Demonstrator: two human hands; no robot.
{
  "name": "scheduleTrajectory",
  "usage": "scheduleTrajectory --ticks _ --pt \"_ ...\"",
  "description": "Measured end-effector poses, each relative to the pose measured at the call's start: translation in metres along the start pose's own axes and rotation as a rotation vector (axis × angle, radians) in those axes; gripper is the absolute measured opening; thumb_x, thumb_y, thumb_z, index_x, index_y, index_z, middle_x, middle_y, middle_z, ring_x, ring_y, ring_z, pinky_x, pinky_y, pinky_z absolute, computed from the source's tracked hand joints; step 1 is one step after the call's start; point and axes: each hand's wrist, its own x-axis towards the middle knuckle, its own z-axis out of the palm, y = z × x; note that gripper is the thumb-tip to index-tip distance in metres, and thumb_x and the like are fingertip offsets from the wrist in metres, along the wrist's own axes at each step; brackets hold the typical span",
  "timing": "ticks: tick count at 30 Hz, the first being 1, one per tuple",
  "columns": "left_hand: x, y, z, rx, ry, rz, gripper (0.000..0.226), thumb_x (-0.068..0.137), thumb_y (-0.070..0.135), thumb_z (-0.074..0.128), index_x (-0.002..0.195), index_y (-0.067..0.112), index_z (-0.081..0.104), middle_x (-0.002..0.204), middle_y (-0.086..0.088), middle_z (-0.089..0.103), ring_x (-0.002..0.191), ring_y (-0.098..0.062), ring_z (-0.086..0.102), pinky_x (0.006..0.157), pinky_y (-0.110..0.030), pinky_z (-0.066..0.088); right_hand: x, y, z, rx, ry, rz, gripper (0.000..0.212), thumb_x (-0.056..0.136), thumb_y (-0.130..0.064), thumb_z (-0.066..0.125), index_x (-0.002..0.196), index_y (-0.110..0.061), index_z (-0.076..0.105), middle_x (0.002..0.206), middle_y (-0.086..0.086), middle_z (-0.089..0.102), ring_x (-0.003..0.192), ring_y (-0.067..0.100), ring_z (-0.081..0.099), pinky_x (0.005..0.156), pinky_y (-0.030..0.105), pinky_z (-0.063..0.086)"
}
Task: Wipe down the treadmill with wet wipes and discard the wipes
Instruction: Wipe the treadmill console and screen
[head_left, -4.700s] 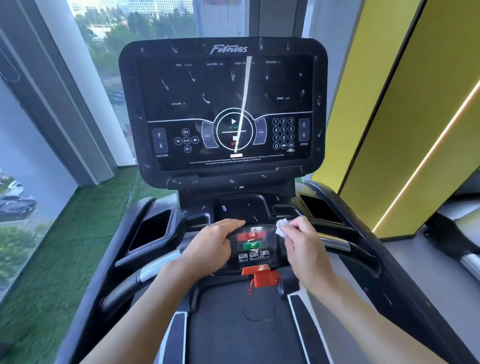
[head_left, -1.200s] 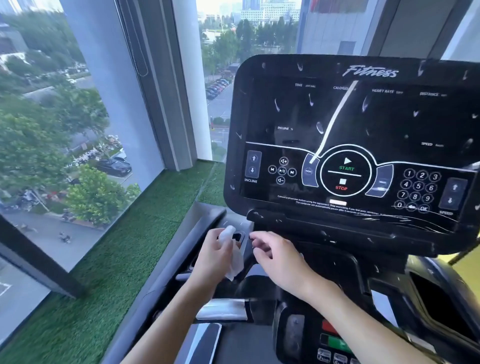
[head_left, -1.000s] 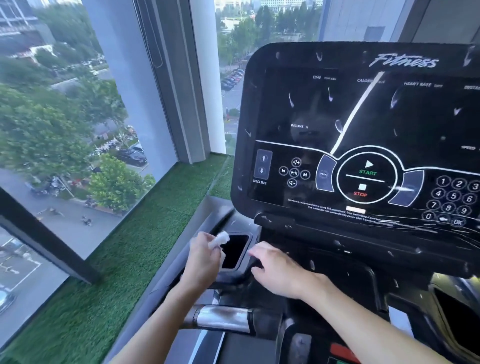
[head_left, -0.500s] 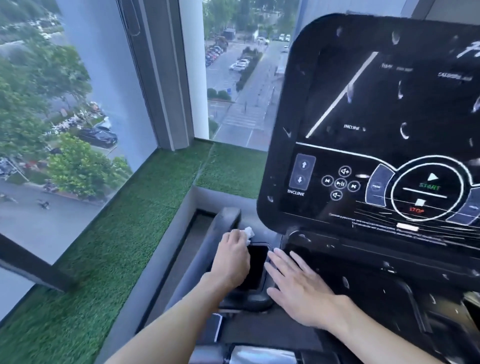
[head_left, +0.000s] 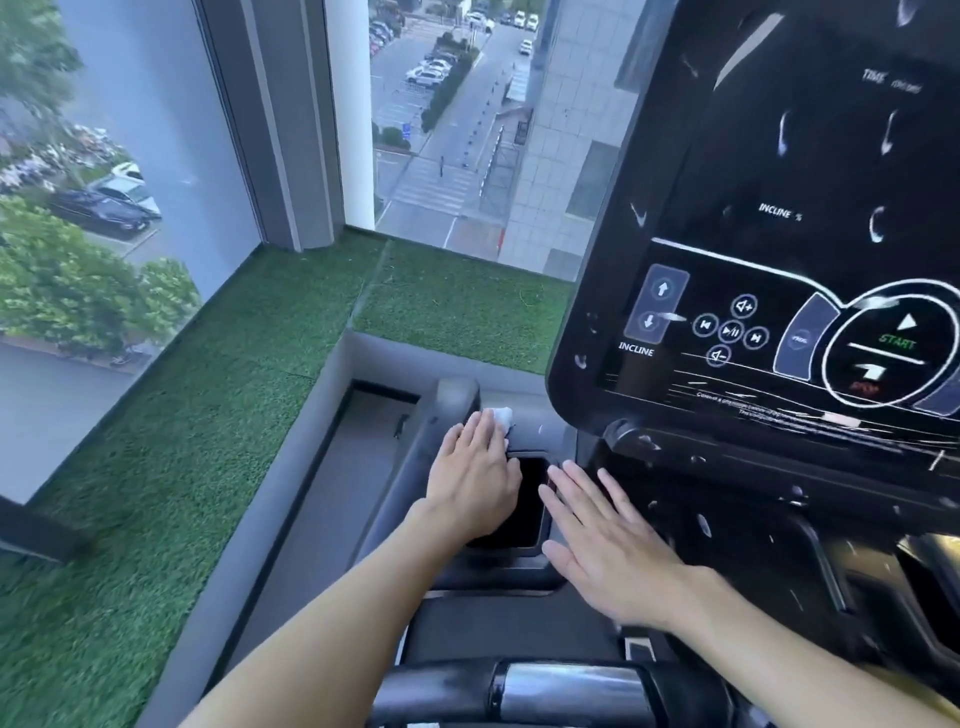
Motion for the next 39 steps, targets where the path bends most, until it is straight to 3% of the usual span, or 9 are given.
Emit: scheduleTrajectory --ticks 5,8,13,20,24,29,34,36,39 --pt "-0.014 -0.006 0.005 -0.036 0.028 0.132 0.07 0.092 0.037 0.006 0.136 0.0 0.045 0.144 -0.014 0.039 0.137 -0.027 0.032 0.119 -0.035 0.021 0.0 -0.002 0.001 -0.013 0.033 -0.03 0.064 0.104 -0.049 0.018 0.141 -0.011 0.054 0.153 0.007 0.045 0.146 0.022 0.033 0.113 0.045 0.017" --pt "-0.001 -0.007 0.002 -0.081 0.036 0.137 0.08 0.084 0.038 -0.001 0.134 -0.003 0.046 0.139 -0.016 0.041 0.134 -0.029 0.034 0.118 -0.033 0.02 -0.001 -0.002 -0.002 -0.01 0.009 -0.02 0.063 0.104 -0.049 0.02 0.143 -0.01 0.052 0.155 0.008 0.042 0.148 0.022 0.027 0.114 0.045 0.015" --pt "0.014 -0.005 -0.002 -0.122 -0.015 0.12 0.076 0.084 0.032 0.007 0.144 -0.007 0.032 0.142 -0.019 0.04 0.138 -0.029 0.03 0.12 -0.031 0.015 -0.009 0.007 -0.024 0.171 -0.069 -0.125 0.077 0.092 -0.059 -0.003 0.158 -0.021 -0.004 0.161 -0.009 -0.022 0.146 0.004 -0.029 0.118 0.033 -0.019" --pt "0.022 -0.006 -0.004 -0.113 -0.094 0.125 0.07 0.089 0.029 0.013 0.143 -0.011 0.031 0.144 -0.024 0.035 0.138 -0.033 0.027 0.119 -0.033 0.013 -0.019 0.016 -0.019 0.219 -0.095 -0.115 0.073 0.093 -0.061 -0.007 0.157 -0.027 -0.009 0.16 -0.017 -0.027 0.141 -0.006 -0.032 0.119 0.03 -0.017" --pt "0.05 0.0 -0.007 -0.02 -0.18 0.081 0.044 0.098 0.016 0.028 0.126 -0.009 0.052 0.136 -0.027 0.043 0.129 -0.039 0.033 0.115 -0.042 0.023 -0.019 0.015 -0.021 0.205 -0.109 -0.108 0.069 0.095 -0.06 -0.004 0.155 -0.028 -0.015 0.158 -0.017 -0.032 0.139 -0.006 -0.036 0.119 0.031 -0.017" --pt "0.033 0.006 -0.005 0.103 -0.171 0.072 0.043 0.1 0.015 0.023 0.12 -0.004 0.055 0.129 -0.028 0.044 0.118 -0.038 0.037 0.11 -0.044 0.024 -0.019 0.015 -0.018 0.247 -0.096 -0.109 0.068 0.095 -0.06 -0.005 0.155 -0.028 -0.014 0.159 -0.018 -0.03 0.14 -0.005 -0.034 0.119 0.03 -0.018" --pt "0.062 0.008 -0.011 -0.144 -0.216 -0.041 0.036 0.099 0.01 0.026 0.116 -0.007 0.054 0.126 -0.033 0.048 0.118 -0.04 0.041 0.108 -0.044 0.026 -0.018 0.016 -0.017 0.262 -0.091 -0.112 0.073 0.092 -0.065 -0.012 0.155 -0.029 -0.013 0.158 -0.019 -0.029 0.141 -0.005 -0.033 0.119 0.031 -0.016" --pt "0.075 0.002 -0.011 -0.228 -0.263 -0.048 0.036 0.099 0.01 0.028 0.115 -0.007 0.055 0.124 -0.033 0.049 0.117 -0.041 0.043 0.103 -0.044 0.03 -0.019 0.016 -0.02 0.299 -0.085 -0.117 0.074 0.092 -0.064 -0.009 0.157 -0.029 -0.009 0.159 -0.02 -0.026 0.142 -0.007 -0.03 0.12 0.029 -0.016" --pt "0.077 -0.012 -0.002 -0.267 -0.247 -0.021 0.041 0.096 0.019 0.029 0.119 -0.003 0.054 0.133 -0.025 0.046 0.125 -0.039 0.042 0.107 -0.046 0.035 -0.026 0.02 -0.025 0.391 0.019 -0.081 0.059 0.103 -0.05 0.02 0.157 -0.029 0.019 0.162 -0.024 -0.004 0.145 -0.012 -0.012 0.119 0.016 -0.009"
